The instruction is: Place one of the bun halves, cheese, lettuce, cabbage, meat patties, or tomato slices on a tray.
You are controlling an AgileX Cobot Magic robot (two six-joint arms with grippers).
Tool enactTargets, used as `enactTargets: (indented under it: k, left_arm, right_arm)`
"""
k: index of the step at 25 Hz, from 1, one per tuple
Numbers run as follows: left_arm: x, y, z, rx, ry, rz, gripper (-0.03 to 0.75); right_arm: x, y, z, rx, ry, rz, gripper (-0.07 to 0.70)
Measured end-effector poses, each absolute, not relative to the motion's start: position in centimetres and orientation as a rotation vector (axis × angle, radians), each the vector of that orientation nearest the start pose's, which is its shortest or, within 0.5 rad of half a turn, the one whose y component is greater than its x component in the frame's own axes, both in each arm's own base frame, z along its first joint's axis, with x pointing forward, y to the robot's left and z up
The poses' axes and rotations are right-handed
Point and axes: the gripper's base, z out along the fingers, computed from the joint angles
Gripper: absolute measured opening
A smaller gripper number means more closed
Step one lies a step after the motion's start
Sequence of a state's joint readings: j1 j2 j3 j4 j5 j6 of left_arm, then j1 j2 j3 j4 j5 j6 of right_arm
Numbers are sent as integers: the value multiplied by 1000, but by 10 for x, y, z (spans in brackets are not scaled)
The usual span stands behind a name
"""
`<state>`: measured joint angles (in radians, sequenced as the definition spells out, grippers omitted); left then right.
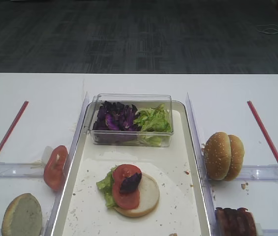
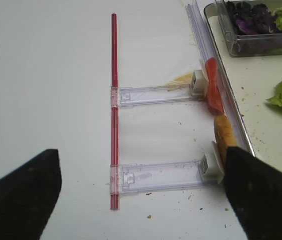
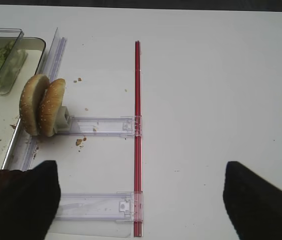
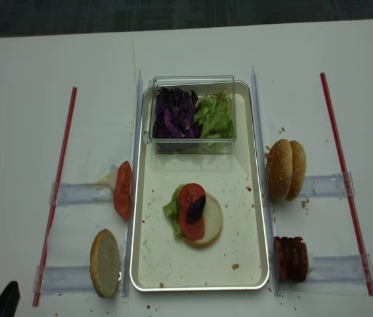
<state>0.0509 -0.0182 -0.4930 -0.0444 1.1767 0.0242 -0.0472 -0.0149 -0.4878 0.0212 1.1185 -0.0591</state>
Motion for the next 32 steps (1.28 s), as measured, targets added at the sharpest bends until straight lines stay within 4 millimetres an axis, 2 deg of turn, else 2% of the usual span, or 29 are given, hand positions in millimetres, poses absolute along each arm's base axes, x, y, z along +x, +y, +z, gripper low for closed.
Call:
enactTargets:
  k: [32]
  left_arm:
    - [-12,-4,266,-26,2148,-12,641]
  right_arm:
    - [-8,2,269,-12,2099,-37,685]
